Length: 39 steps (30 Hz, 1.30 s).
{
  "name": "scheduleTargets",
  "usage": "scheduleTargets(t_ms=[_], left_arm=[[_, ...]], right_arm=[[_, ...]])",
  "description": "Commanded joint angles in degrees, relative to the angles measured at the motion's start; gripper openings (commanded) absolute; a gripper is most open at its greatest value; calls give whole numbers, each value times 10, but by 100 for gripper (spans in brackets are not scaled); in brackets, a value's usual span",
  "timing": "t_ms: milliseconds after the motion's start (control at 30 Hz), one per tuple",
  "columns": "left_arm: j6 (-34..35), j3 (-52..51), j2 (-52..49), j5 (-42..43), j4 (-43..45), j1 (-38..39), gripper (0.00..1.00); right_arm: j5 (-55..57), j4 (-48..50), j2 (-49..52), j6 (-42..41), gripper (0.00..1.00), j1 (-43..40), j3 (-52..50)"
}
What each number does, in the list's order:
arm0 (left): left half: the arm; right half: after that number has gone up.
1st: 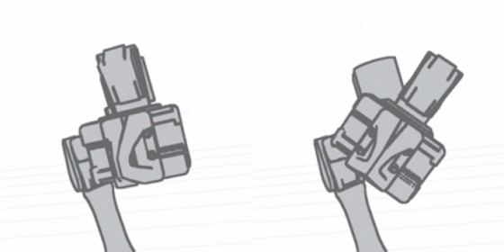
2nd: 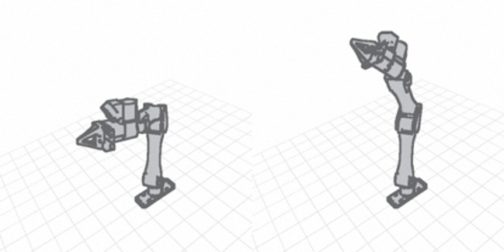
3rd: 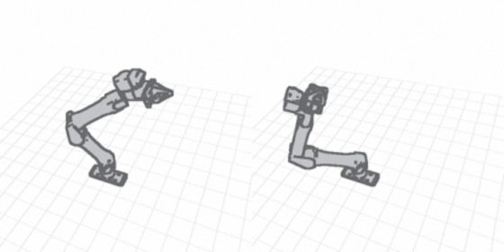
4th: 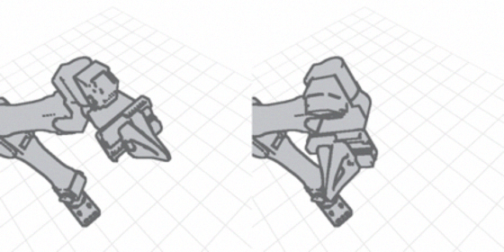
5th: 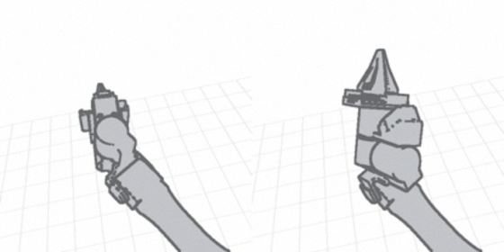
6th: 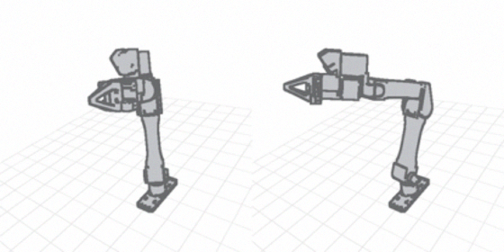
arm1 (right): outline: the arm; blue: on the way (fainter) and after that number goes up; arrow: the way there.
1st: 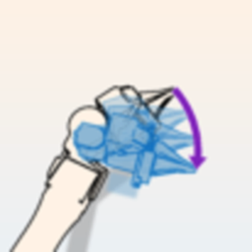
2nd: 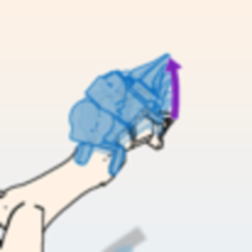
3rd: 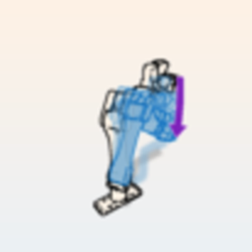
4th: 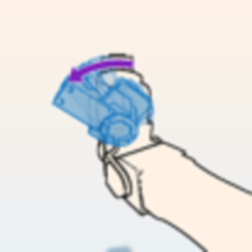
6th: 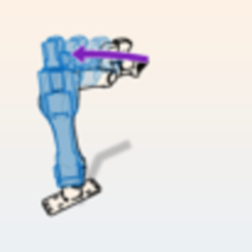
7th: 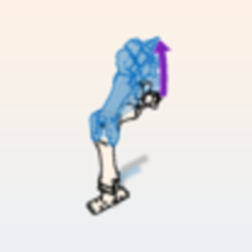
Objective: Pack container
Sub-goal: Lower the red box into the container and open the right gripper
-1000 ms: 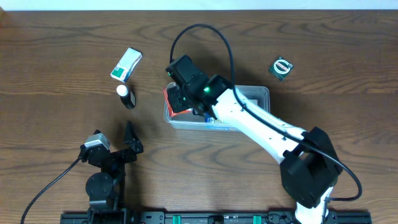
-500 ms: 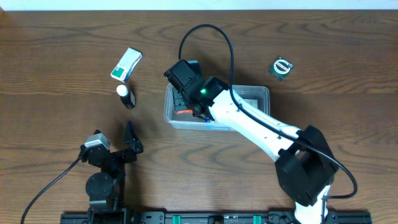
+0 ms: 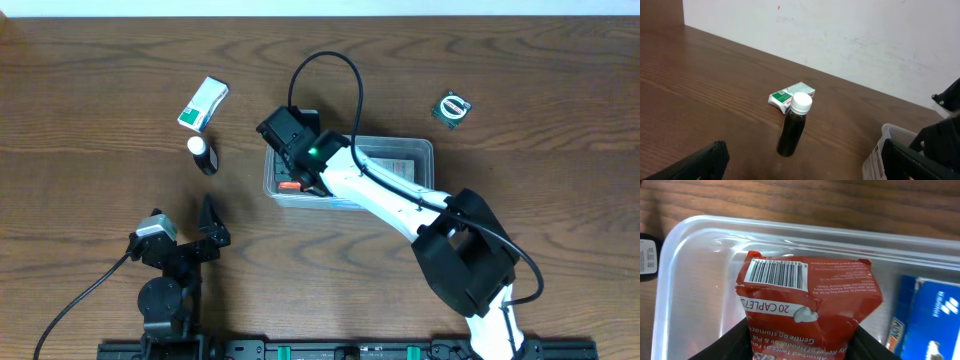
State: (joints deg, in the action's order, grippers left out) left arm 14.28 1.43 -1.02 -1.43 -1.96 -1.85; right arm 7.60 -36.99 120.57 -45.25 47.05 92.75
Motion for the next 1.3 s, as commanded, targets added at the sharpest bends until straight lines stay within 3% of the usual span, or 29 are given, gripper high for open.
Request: scheduleTargets(t_ms=[0, 400, 1033, 1133, 1267], left_arm=[[-9, -12, 0, -3, -21, -3, 98], [-9, -12, 0, -3, -21, -3, 98], [-9, -12, 0, -3, -21, -3, 98], [-9, -12, 0, -3, -21, -3, 98], [-9, -12, 0, -3, -21, -3, 98]], right_arm=[[12, 11, 16, -15, 50, 7, 2], [12, 15, 16, -14, 58, 7, 2], [10, 14, 16, 7, 58, 7, 2], [10, 14, 16, 21, 56, 6, 2], [10, 6, 16, 28, 45, 6, 2]])
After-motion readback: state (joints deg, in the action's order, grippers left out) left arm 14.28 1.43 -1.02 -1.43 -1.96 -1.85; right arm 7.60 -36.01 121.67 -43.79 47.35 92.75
